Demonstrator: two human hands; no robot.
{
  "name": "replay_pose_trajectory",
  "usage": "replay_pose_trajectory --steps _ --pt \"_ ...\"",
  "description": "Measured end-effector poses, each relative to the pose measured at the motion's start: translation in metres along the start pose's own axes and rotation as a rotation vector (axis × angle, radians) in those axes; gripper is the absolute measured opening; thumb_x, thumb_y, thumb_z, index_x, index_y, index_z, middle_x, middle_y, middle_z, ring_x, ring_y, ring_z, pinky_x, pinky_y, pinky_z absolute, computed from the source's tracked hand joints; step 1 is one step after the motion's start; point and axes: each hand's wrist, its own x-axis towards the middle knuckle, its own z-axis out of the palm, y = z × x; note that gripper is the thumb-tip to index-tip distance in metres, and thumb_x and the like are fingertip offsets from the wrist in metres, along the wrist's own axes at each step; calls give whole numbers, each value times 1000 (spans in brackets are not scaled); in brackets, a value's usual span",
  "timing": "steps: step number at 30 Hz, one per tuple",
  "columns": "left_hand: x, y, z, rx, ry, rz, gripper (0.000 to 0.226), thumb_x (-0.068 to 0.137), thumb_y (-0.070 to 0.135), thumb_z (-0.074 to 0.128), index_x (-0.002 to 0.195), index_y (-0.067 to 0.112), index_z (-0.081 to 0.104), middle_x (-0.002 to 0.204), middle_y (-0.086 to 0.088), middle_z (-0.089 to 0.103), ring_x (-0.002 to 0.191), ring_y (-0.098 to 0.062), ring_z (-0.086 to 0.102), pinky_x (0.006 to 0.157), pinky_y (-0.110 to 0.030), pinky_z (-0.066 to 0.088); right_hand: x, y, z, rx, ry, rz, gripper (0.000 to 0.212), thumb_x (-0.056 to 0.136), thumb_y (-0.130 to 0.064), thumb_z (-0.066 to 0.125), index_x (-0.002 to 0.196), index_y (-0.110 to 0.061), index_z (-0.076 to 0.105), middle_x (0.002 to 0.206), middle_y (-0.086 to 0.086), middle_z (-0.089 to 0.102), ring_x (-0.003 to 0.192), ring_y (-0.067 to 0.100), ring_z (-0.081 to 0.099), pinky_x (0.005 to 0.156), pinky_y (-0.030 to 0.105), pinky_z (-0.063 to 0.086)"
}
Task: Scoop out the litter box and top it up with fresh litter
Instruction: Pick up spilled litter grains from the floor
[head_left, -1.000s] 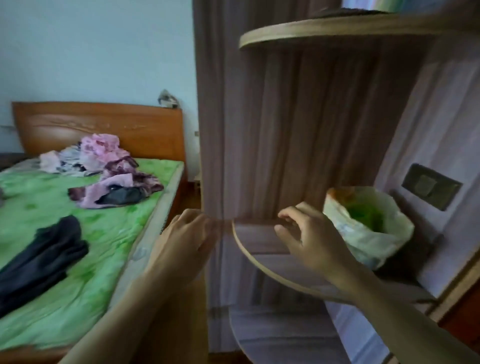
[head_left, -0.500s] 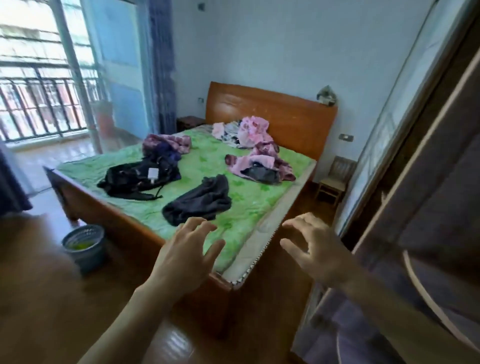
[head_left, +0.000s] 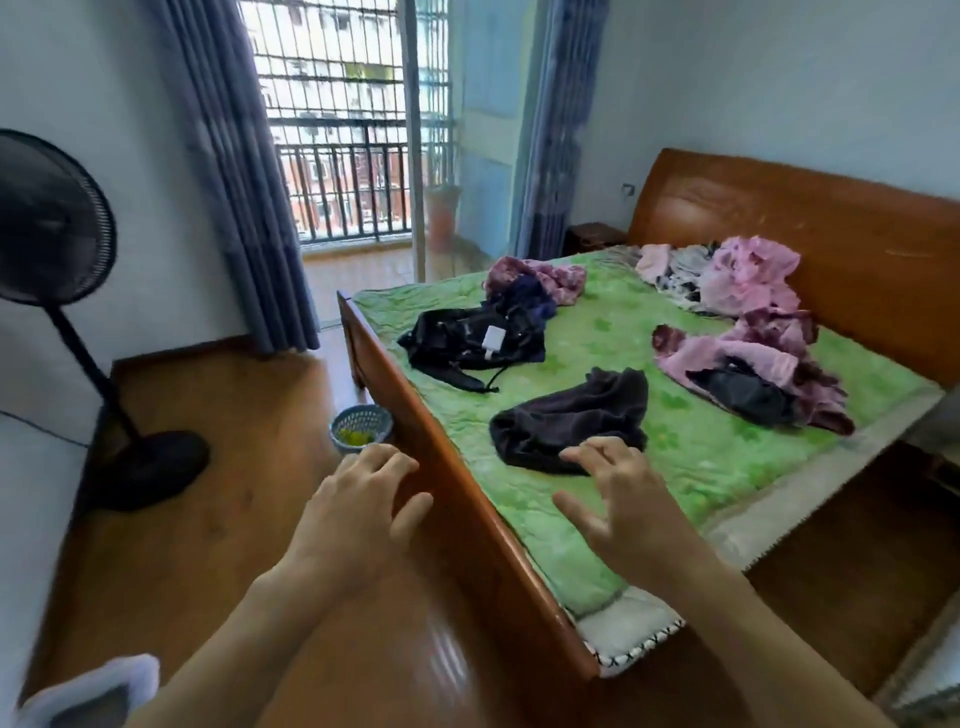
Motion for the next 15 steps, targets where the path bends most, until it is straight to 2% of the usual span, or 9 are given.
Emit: replay_pose_trajectory --steps 4,9,15 --pt "8 -36 0 12 8 -157 39 94 49 54 127 27 59 132 9 51 119 -14 52 97 -35 48 57 -11 25 13 -111 -89 52 92 -52 56 137 -29 51 139 -5 44 127 17 41 104 38 39" --pt "24 -102 -5 12 44 -340 38 94 45 59 127 28 59 133 11 51 118 -12 51 97 -30 47 136 -48 66 60 -203 -206 50 90 -54 56 135 -32 52 139 -4 46 129 19 44 107 42 40" --pt "68 -204 -5 -48 123 -468 36 93 43 62 125 27 61 131 9 53 116 -14 53 96 -34 49 223 -106 121 42 -294 -338 50 91 -54 53 136 -33 49 143 -2 44 133 19 41 109 43 39"
